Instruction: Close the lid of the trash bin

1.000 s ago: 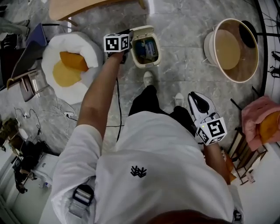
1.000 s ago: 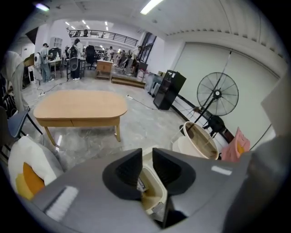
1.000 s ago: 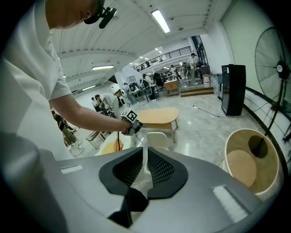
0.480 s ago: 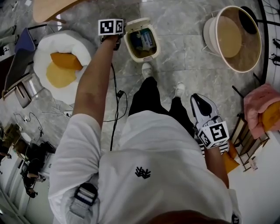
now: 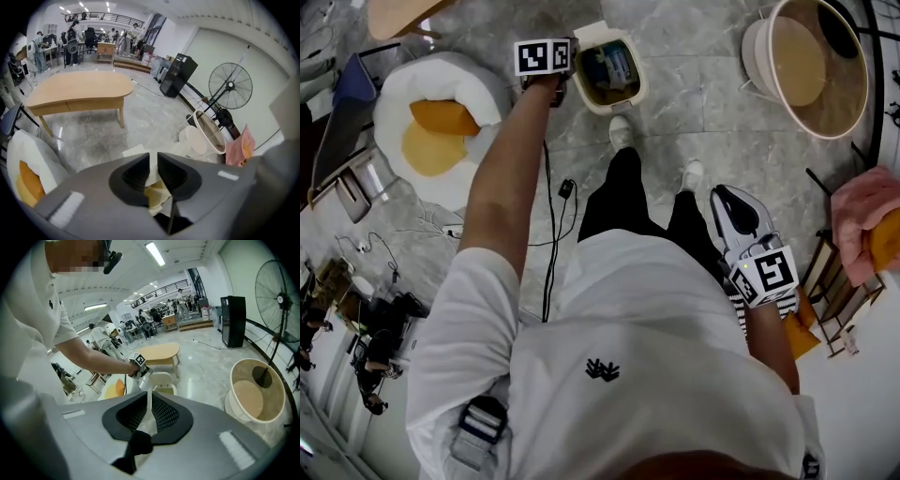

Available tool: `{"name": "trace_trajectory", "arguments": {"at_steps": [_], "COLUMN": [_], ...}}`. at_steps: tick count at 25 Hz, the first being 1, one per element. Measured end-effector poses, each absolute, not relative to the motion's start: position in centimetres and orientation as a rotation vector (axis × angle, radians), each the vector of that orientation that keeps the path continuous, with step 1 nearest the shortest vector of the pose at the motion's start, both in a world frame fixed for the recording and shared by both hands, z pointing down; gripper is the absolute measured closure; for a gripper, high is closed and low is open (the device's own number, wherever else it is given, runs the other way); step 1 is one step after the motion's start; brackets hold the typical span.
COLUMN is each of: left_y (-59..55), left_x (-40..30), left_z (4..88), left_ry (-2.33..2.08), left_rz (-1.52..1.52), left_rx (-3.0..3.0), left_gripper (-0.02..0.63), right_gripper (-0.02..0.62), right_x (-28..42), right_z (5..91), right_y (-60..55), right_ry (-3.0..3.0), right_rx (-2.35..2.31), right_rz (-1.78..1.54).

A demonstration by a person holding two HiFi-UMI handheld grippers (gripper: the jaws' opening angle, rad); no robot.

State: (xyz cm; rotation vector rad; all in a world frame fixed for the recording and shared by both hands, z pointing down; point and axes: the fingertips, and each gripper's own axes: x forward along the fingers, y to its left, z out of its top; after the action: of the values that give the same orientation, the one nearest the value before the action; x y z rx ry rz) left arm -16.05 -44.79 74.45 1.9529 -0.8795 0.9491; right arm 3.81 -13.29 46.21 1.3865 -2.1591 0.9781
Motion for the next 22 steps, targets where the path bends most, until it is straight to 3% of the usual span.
{"name": "trace_trajectory", "arguments": {"at_steps": [22], "left_y": [-33.1], "left_x": [-14.3], "left_z": [80.0], "left_ry": [-0.736], "left_rz": [1.057], "left_rx": [1.881], "left_gripper": [0.503], "right_gripper": [0.571], "right_x": [3.3], "right_z": [47.9], "right_y": [-12.1], "right_ry": [-2.158], "right_rx": [1.346], "right_rz": [1.009]}}
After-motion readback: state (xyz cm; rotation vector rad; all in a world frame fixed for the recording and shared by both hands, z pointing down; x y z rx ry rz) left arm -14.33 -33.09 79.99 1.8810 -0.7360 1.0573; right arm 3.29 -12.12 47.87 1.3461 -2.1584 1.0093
